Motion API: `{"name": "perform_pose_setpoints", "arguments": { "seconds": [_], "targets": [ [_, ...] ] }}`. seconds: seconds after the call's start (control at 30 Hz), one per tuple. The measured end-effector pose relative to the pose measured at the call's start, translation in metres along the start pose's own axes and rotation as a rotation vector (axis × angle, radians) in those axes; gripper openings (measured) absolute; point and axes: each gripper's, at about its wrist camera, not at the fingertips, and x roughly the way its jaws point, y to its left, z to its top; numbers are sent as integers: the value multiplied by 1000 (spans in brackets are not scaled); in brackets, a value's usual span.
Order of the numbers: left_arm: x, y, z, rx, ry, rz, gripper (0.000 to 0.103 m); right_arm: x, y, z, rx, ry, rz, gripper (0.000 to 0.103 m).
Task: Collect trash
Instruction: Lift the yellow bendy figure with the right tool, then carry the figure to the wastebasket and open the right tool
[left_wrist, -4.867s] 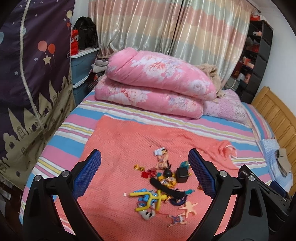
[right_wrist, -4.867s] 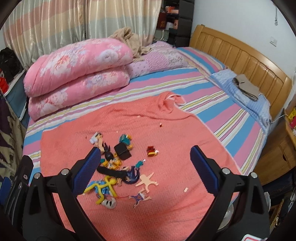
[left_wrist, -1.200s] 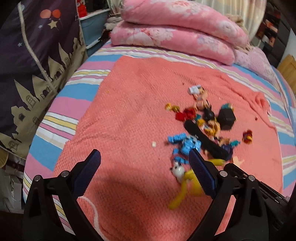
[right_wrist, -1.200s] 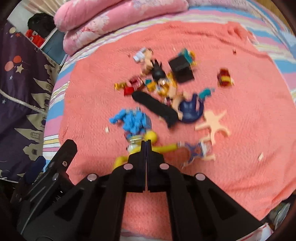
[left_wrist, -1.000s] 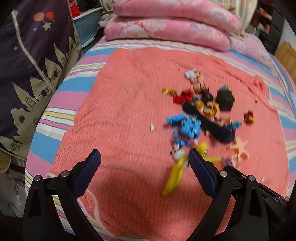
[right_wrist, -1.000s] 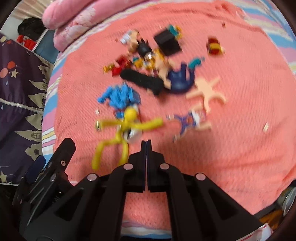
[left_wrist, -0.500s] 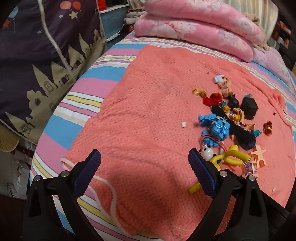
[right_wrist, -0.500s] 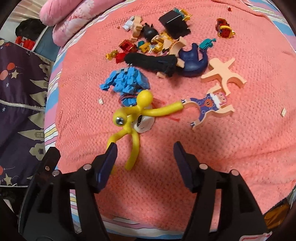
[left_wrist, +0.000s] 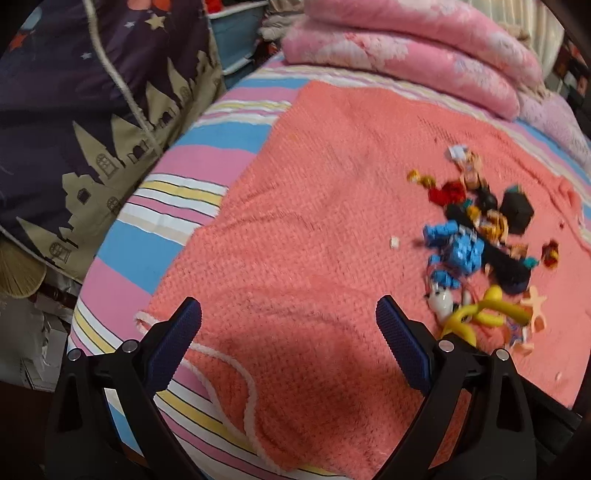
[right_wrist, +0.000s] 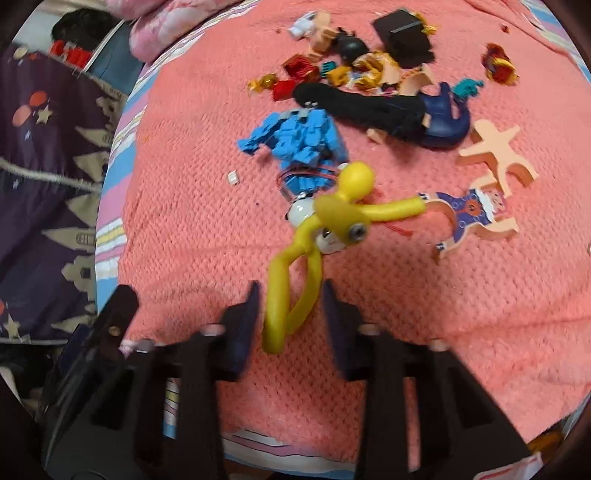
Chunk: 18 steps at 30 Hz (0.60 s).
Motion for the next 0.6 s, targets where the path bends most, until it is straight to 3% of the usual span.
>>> {"name": "perform_pose_setpoints", "arguments": {
  "seconds": [0.1, 0.37, 0.6],
  "targets": [
    [-4, -1, -2, 8, -8, -7, 93, -4, 3, -4, -16, -14, 8, 12],
    [-35, -12, 0, 41, -46, -56, 93, -44, -1, -11, -3, -107, -6, 11],
    [-85, -65, -4, 178, -105, -195, 92, -122, -52, -35, 158, -259, -23, 11]
  ]
}}
